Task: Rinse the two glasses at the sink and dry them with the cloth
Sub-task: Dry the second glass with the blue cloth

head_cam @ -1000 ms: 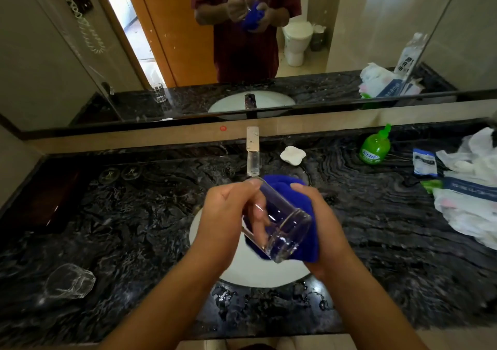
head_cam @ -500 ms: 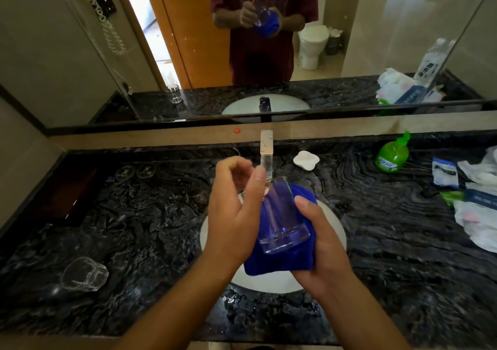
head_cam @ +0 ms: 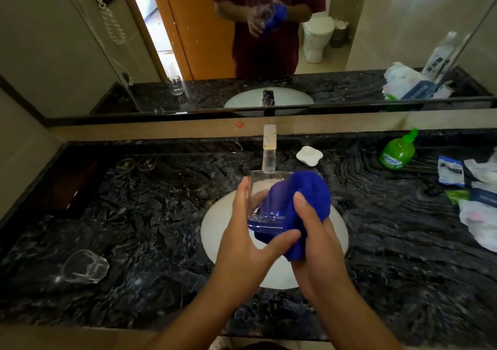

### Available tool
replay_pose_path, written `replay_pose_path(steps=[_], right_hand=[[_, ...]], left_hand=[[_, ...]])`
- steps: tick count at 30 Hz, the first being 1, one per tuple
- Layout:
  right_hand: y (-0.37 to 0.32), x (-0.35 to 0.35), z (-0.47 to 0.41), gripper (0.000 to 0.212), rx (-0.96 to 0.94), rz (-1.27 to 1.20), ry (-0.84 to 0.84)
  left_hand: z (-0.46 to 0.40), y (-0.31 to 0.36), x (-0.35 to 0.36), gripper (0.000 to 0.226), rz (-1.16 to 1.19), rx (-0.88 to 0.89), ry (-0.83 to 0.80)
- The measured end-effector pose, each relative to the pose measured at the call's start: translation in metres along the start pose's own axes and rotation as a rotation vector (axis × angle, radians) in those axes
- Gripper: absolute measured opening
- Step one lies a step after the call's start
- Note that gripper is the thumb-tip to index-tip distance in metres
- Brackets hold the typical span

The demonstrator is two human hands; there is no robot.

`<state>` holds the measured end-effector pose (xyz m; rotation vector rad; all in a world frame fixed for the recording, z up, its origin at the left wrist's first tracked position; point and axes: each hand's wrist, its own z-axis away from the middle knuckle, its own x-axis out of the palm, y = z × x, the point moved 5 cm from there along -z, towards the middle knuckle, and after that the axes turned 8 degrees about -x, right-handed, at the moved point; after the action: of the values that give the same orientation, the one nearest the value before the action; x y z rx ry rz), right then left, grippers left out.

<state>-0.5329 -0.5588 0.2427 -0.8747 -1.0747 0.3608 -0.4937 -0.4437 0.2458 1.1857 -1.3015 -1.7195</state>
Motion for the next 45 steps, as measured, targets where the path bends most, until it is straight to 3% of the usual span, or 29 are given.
replay_pose_path(steps=[8, 11, 13, 16, 20, 22, 24, 27, 30, 32, 34, 37, 42, 45], right_hand=[[-0.017, -0.009, 0.003, 0.041, -0.114, 0.411, -0.091], [-0.026, -0.015, 0.000, 0.030, -0.073, 0.404, -0.078], [-0.036, -0.012, -0.004, 0.034, -0.054, 0.380, -0.063], [-0.058, -0.008, -0.016, 0.037, -0.047, 0.319, -0.033], [-0.081, 0.009, -0.029, 0.020, -0.237, 0.785, -0.385], [-0.088, 0.012, -0.033, 0.014, -0.339, 0.933, -0.449], [-0.093, 0.019, -0.034, 0.023, -0.383, 1.083, -0.546], [-0.098, 0.030, -0.033, 0.040, -0.227, 1.293, -0.763], [-0.097, 0.041, -0.030, 0.023, -0.067, 1.373, -0.957], [-0.089, 0.049, -0.026, 0.021, 0.017, 1.340, -1.040], [-0.084, 0.052, -0.026, 0.025, 0.039, 1.309, -1.038], [-0.082, 0.054, -0.024, 0.022, -0.078, 1.292, -0.969], [-0.079, 0.050, -0.017, 0.078, -0.339, 1.466, -0.666], [-0.074, 0.052, -0.015, 0.082, -0.428, 1.615, -0.526]], left_hand=[[-0.002, -0.003, -0.016, 0.099, 0.294, -0.012, 0.048], [-0.007, -0.006, -0.022, 0.079, 0.383, -0.040, -0.001], [-0.010, -0.007, -0.024, 0.071, 0.426, -0.055, -0.084], [-0.013, -0.009, -0.023, 0.076, 0.620, -0.113, -0.216], [-0.016, -0.009, -0.020, 0.092, 0.784, -0.239, -0.307], [-0.015, -0.009, -0.018, 0.088, 0.761, -0.259, -0.346], [-0.014, -0.011, -0.015, 0.083, 0.706, -0.282, -0.357], [-0.013, -0.021, -0.014, 0.073, 0.690, -0.397, -0.273], [-0.011, -0.030, -0.013, 0.066, 0.612, -0.468, -0.200], [-0.008, -0.031, -0.010, 0.056, 0.610, -0.480, -0.253], [-0.004, -0.031, -0.008, 0.054, 0.679, -0.515, -0.324], [-0.004, -0.035, -0.008, 0.057, 0.822, -0.557, -0.336], [-0.008, -0.037, -0.019, 0.056, 0.751, -0.521, -0.306], [-0.007, -0.031, -0.016, 0.048, 0.641, -0.449, -0.341]])
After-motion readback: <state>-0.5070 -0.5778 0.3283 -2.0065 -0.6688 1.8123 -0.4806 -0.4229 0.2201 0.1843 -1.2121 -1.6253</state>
